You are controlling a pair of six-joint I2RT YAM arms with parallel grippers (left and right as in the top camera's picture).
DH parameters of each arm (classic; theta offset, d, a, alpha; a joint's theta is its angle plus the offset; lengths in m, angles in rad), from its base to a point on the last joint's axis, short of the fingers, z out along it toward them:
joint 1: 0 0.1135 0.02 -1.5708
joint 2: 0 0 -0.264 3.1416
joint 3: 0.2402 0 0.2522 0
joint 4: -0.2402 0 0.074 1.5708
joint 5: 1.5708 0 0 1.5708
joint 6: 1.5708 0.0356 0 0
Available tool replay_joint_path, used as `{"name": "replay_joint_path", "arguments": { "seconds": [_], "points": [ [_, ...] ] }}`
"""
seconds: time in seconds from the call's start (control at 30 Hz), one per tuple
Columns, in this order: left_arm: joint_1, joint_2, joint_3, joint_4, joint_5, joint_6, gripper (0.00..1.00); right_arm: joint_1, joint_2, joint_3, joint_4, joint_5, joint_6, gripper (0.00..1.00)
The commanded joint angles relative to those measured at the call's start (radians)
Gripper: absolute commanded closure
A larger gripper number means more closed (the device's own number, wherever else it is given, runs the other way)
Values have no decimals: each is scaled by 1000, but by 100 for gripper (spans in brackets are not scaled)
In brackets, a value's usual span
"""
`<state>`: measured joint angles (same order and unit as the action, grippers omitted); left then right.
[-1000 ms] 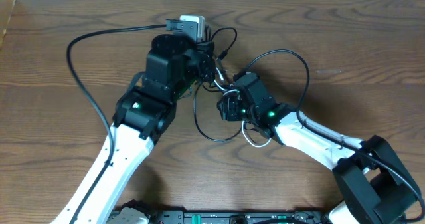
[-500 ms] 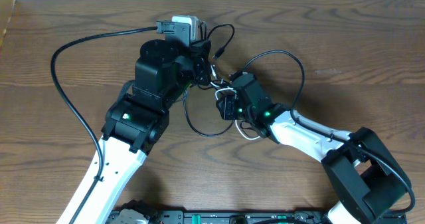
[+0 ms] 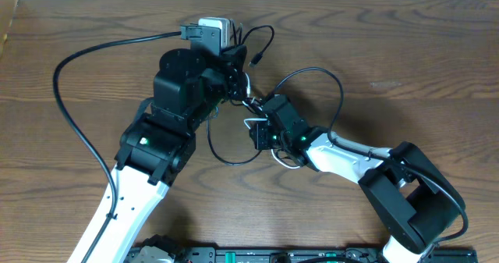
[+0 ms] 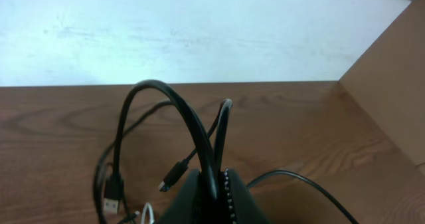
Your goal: Untangle cables
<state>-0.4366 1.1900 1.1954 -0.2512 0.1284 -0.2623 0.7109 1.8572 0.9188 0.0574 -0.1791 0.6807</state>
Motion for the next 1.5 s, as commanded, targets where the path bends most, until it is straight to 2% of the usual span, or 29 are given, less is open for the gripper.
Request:
{"name": "replay_joint_path", "arguments": {
  "seconds": [0.0, 0.03, 0.3, 0.4, 0.83, 1.23, 1.27, 1.3, 1.33, 1.37, 1.47],
  "points": [
    [-2, -34, 6, 11, -5, -5, 92, 5, 4, -2, 15, -17, 2, 95],
    [-2, -34, 6, 11, -6, -5, 92, 5, 4, -2, 22, -37, 2, 99],
    [0, -30, 6, -5, -42, 3, 92, -1, -42, -2, 135, -234, -49, 99],
    [0, -21, 6, -13, -48, 6, 92, -10, -107, -2, 129, -245, -50, 99],
    [0, 62, 6, -56, -78, 23, 92, -93, -393, -2, -151, -160, -132, 99],
    [-1, 121, 5, -104, -77, 22, 92, -242, -426, -2, -286, -167, -179, 99],
    [-1, 121, 5, -102, -77, 22, 92, -246, -426, -2, -292, -176, -185, 97],
    [-1, 121, 5, -100, -76, 21, 92, -247, -426, -2, -298, -182, -187, 84],
    [-1, 121, 5, -97, -76, 22, 92, -245, -425, -2, -298, -191, -197, 63],
    [-1, 121, 5, -95, -76, 21, 92, -240, -424, -2, -300, -203, -220, 53],
    [-2, 121, 5, -82, -61, 21, 92, -219, -414, -3, -311, -207, -241, 45]
  ]
}}
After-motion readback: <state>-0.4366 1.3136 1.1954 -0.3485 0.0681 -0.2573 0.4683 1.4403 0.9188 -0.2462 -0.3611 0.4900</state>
